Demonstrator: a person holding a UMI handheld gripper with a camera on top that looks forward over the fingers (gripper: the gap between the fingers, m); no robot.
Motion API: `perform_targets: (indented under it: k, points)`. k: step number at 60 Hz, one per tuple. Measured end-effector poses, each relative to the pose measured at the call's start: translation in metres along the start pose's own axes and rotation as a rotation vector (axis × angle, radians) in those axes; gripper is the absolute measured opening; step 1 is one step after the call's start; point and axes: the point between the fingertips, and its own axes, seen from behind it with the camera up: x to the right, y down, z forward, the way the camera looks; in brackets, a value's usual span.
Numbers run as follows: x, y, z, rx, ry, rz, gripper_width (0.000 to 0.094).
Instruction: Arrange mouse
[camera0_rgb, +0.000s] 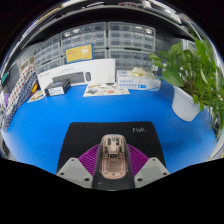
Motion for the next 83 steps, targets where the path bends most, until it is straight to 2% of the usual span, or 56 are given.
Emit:
perform_targets:
  k: [7, 14, 18, 36, 52, 76, 83]
  points:
    - [-0.003, 0.0, -0.001, -0.011, -0.022, 0.008, 0.049]
    - [-0.013, 0.001, -0.004, -0.054, -0.048, 0.0, 0.077]
    - [-0.012, -0.006, -0.014, -0.061, -0.025, -0.04, 0.0867]
    - [-0.065, -0.089, -0.096, 0.06, -0.102, -0.082, 0.0872]
    - [-0.146, -0.122, -0.16, 0.131, -0.107, -0.11, 0.0865]
    - [-0.251, -0.084, -0.21, 0.119, -0.008, -0.05, 0.0863]
    - [-0.275, -0.072, -0.219, 0.112, -0.011, -0.048, 0.0865]
